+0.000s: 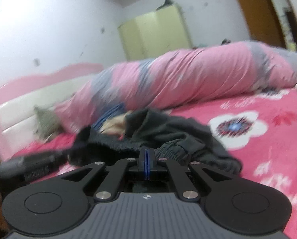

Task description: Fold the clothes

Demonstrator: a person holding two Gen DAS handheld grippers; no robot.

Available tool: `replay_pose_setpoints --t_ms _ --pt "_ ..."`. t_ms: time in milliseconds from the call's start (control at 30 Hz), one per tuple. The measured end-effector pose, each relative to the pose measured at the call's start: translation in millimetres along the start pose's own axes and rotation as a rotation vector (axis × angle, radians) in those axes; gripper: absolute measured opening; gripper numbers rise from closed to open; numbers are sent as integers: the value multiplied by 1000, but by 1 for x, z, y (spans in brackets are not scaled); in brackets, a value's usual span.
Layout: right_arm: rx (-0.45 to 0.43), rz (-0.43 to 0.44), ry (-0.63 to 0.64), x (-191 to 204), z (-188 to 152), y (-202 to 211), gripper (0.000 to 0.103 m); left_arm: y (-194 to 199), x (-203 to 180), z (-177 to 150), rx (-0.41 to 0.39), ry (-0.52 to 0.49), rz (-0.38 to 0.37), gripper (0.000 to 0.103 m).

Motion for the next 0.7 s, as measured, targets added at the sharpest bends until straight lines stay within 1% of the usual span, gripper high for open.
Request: replay_pose_setpoints --t_ms 67,133,233,333,367,400,433,467,533,567,600,633,667,700 --pt "46 27 -11 13 -14 7 0 20 8 -6 23 7 -3 0" --pt "96 28 -11 21 -30 11 0 28 12 -19 72 -4 -15 0" --pt "205 -20 -24 23 -58 6 0 31 13 -44 168 -8 -31 0" --pt "285 -113 -23 19 -74 4 0 24 13 -64 262 -12 -13 3" --pt "299 -140 -26 16 -77 4 0 22 14 -68 280 -10 -12 8" --pt "302 -157 -30 13 -77 7 0 20 15 -72 297 -7 -11 17" --pt "302 -170 -34 12 -76 11 0 18 16 -76 313 -4 -10 23" --pt "299 -180 -45 10 -75 15 0 18 16 -77 316 2 -13 31" --pt "286 -194 -93 3 -73 23 2 17 17 -78 319 13 -20 36" --pt "278 -202 -130 -3 -71 26 3 17 18 -79 321 18 -23 44" --pt "267 -212 -170 -10 -69 27 3 16 18 -79 322 24 -27 56" --pt "258 -217 -222 -18 -67 27 5 16 18 -80 323 34 -32 62" --pt "248 -219 -282 -28 -67 27 10 20 17 -83 321 46 -38 68" --pt "237 -221 -344 -38 -67 26 13 20 15 -83 323 50 -47 69"
Point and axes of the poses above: each gripper's, at about its wrist camera, not at the fingertips, and y roughly against the way its jaws point, x to its left, z to its top, the point moved 1 cm from there along -y, roughly the way its jaws point, and after that the axes turned 6 degrees about -x, right-handed, at the moved point
